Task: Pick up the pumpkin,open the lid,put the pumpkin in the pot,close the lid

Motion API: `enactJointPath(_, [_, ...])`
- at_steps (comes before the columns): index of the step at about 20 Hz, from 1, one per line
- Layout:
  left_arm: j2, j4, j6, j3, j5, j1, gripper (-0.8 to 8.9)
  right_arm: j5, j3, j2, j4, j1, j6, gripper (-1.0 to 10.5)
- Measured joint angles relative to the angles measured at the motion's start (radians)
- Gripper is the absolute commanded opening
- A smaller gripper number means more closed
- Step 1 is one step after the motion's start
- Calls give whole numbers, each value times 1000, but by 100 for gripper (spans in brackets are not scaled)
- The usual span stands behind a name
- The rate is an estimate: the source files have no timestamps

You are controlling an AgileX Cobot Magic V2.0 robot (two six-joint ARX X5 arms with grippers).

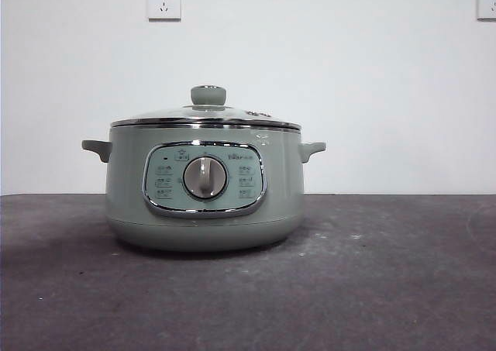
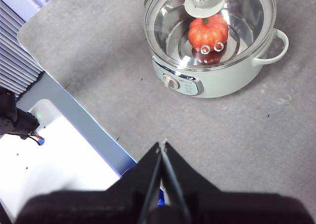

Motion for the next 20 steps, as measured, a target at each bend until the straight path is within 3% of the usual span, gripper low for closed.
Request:
enactJointPath(4, [-10,46,-8,0,2,48,-4,0,0,0,0,0,0,1])
enactJointPath(10, [-260,336,-8,-54,4,290,-4,0,0,0,0,0,0,1])
enactJointPath(15, [-569,711,-8,-476,3,466,-4,0,0,-3,0,0,0,1])
enactJointPath(20, [-852,1061,-16,-979,2,533,-4,0,0,-5,0,0,0,1])
